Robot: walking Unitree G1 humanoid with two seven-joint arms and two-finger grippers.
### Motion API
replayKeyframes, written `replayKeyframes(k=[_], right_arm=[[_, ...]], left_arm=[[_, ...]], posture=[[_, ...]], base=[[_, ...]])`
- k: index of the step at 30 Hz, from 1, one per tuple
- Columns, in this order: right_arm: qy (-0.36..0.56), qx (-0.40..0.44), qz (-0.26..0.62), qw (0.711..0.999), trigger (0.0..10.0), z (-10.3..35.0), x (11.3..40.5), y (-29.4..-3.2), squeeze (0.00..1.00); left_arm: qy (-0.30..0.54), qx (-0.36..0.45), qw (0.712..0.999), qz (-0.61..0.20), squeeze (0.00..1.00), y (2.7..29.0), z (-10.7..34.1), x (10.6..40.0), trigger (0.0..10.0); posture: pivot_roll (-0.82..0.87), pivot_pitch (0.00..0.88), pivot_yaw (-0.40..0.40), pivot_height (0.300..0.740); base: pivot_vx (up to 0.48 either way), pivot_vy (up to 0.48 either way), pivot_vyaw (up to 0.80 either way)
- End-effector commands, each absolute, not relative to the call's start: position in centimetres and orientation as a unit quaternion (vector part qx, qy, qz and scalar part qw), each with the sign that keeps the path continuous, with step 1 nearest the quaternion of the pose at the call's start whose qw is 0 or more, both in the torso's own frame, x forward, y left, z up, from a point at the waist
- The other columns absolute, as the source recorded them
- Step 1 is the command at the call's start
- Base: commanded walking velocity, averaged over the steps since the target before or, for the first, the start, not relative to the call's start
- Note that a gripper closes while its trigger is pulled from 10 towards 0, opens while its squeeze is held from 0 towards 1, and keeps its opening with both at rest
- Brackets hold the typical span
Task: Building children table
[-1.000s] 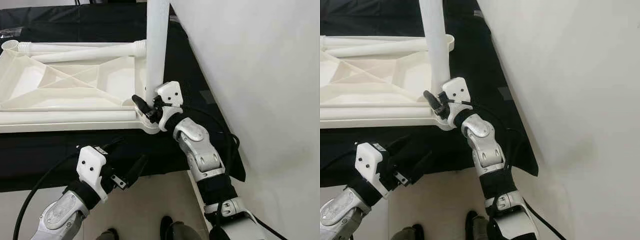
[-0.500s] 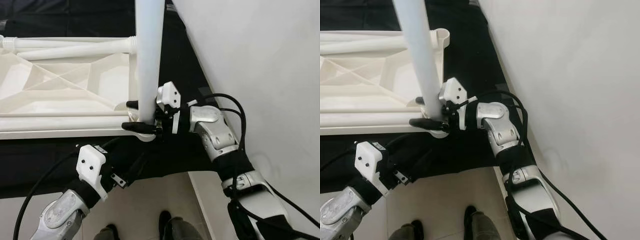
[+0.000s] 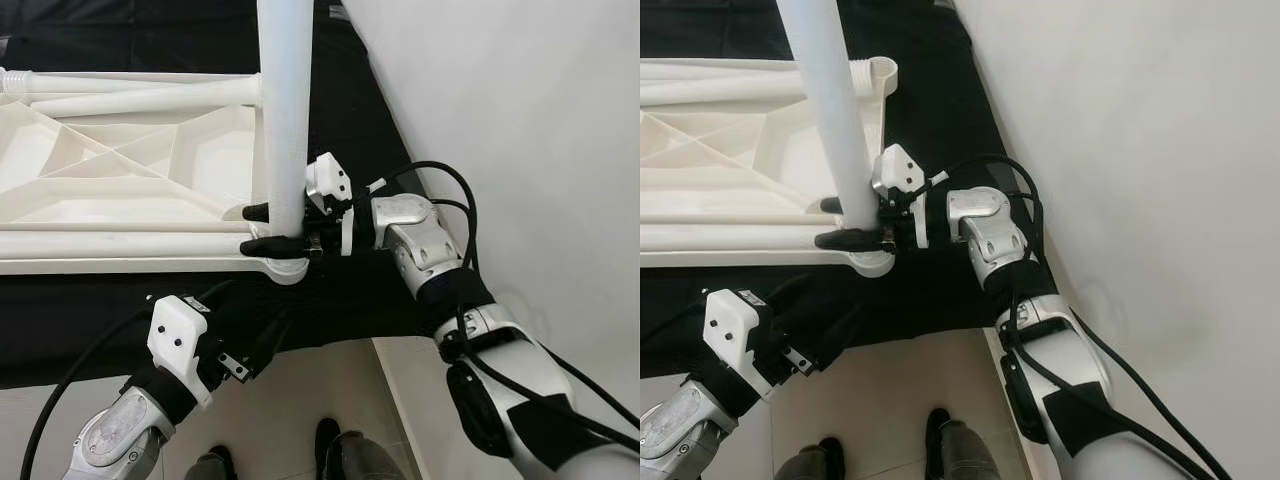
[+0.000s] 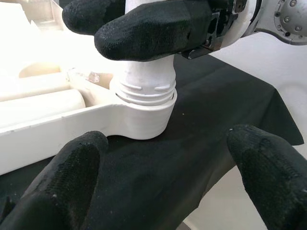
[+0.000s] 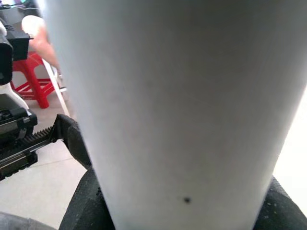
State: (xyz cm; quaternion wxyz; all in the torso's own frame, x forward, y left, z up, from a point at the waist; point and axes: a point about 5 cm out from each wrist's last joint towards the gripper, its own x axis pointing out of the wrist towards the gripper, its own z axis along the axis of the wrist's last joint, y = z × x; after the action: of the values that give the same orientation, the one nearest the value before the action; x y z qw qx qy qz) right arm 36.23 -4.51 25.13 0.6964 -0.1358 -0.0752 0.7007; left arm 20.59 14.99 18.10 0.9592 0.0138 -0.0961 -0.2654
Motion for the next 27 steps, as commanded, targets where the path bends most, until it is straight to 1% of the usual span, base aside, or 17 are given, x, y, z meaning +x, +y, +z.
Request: replayKeyframes(k=[1, 2, 5, 6, 7, 8, 9, 10, 11, 13, 14, 15, 20, 21, 25, 26, 27], right_arm=[[-0.075, -0.117, 0.701, 0.700, 0.0, 24.6, 36.2, -4.4, 0.00], [-0.078, -0.115, 0.692, 0.708, 0.0, 24.6, 36.3, -4.5, 0.00], [-0.082, -0.096, 0.607, 0.785, 0.0, 23.4, 37.0, -4.9, 0.00], [-0.082, -0.096, 0.607, 0.785, 0.0, 23.4, 37.0, -4.9, 0.00], [-0.076, -0.083, 0.570, 0.814, 0.0, 22.7, 37.1, -5.0, 0.00], [-0.057, -0.057, 0.460, 0.884, 0.0, 21.3, 37.6, -5.0, 0.00], [-0.042, -0.042, 0.377, 0.924, 0.0, 20.3, 37.9, -5.3, 0.00], [-0.032, -0.035, 0.323, 0.945, 0.0, 19.7, 38.0, -5.5, 0.00], [-0.032, -0.035, 0.323, 0.945, 0.0, 19.7, 38.0, -5.5, 0.00], [0.006, -0.034, 0.342, 0.939, 0.0, 16.3, 34.1, -3.6, 0.00], [0.006, -0.034, 0.342, 0.939, 0.0, 16.3, 34.1, -3.6, 0.00], [0.015, -0.027, 0.340, 0.940, 0.0, 15.8, 32.7, -3.0, 0.00], [-0.006, -0.038, 0.317, 0.948, 0.0, 17.1, 34.3, -2.7, 0.00], [-0.010, -0.040, 0.320, 0.946, 10.0, 17.5, 34.7, -2.6, 0.00], [-0.012, -0.042, 0.322, 0.946, 10.0, 17.8, 34.9, -2.5, 0.00], [-0.032, -0.036, 0.340, 0.939, 10.0, 18.7, 35.1, -2.1, 0.82], [-0.032, -0.036, 0.340, 0.939, 10.0, 18.7, 35.1, -2.1, 0.82]], left_arm=[[-0.083, 0.017, 0.959, -0.269, 0.00, 15.0, 17.8, 20.2, 10.0], [-0.082, 0.017, 0.959, -0.269, 0.00, 15.0, 17.8, 20.2, 10.0], [-0.082, 0.017, 0.960, -0.268, 0.00, 15.1, 17.8, 20.2, 10.0], [-0.082, 0.017, 0.960, -0.268, 0.00, 15.1, 17.8, 20.2, 10.0], [-0.081, 0.017, 0.960, -0.268, 0.00, 15.2, 17.7, 20.1, 10.0], [-0.080, 0.017, 0.960, -0.267, 0.00, 15.3, 17.7, 20.1, 10.0], [-0.079, 0.017, 0.960, -0.267, 0.00, 15.3, 17.7, 20.1, 10.0], [-0.079, 0.016, 0.960, -0.267, 0.00, 15.4, 17.7, 20.1, 10.0], [-0.079, 0.016, 0.960, -0.267, 0.00, 15.4, 17.7, 20.1, 10.0], [-0.076, 0.014, 0.960, -0.269, 0.00, 15.5, 17.7, 20.3, 10.0], [-0.076, 0.014, 0.960, -0.269, 0.00, 15.5, 17.7, 20.3, 10.0], [-0.074, 0.013, 0.960, -0.271, 0.00, 15.6, 17.7, 20.3, 10.0], [-0.071, 0.010, 0.958, -0.278, 0.00, 15.3, 17.4, 20.6, 10.0], [-0.071, 0.010, 0.957, -0.280, 0.00, 15.2, 17.4, 20.6, 10.0], [-0.072, 0.010, 0.957, -0.280, 0.00, 15.2, 17.4, 20.6, 10.0], [-0.073, 0.011, 0.958, -0.277, 0.00, 15.3, 17.4, 20.5, 10.0], [-0.073, 0.011, 0.958, -0.277, 0.00, 15.3, 17.4, 20.5, 10.0]], posture=[[0.14, 0.331, -0.120, 0.740], [0.14, 0.331, -0.120, 0.740], [0.13, 0.336, -0.119, 0.740], [0.13, 0.336, -0.119, 0.740], [0.13, 0.336, -0.119, 0.740], [0.13, 0.336, -0.112, 0.740], [0.13, 0.336, -0.109, 0.740], [0.13, 0.336, -0.109, 0.740], [0.13, 0.336, -0.109, 0.740], [0.14, 0.355, -0.074, 0.740], [0.14, 0.355, -0.074, 0.740], [0.12, 0.333, -0.064, 0.740], [0.12, 0.318, -0.066, 0.740], [0.12, 0.316, -0.070, 0.740], [0.12, 0.316, -0.070, 0.740], [0.14, 0.308, -0.082, 0.740], [0.14, 0.308, -0.082, 0.740]], base=[[0.000, 0.000, 0.00], [0.000, 0.000, 0.00], [0.000, 0.000, 0.00], [0.000, 0.000, 0.00], [0.000, 0.000, 0.00], [0.000, 0.000, 0.00], [0.000, 0.000, 0.00], [0.000, 0.000, 0.00], [0.000, 0.000, 0.00], [0.000, 0.000, 0.00], [0.000, 0.000, 0.00], [0.000, 0.000, 0.00], [0.000, 0.000, 0.00], [0.000, 0.000, 0.00], [0.000, 0.000, 0.00], [0.000, 0.000, 0.00], [0.000, 0.000, 0.00]])
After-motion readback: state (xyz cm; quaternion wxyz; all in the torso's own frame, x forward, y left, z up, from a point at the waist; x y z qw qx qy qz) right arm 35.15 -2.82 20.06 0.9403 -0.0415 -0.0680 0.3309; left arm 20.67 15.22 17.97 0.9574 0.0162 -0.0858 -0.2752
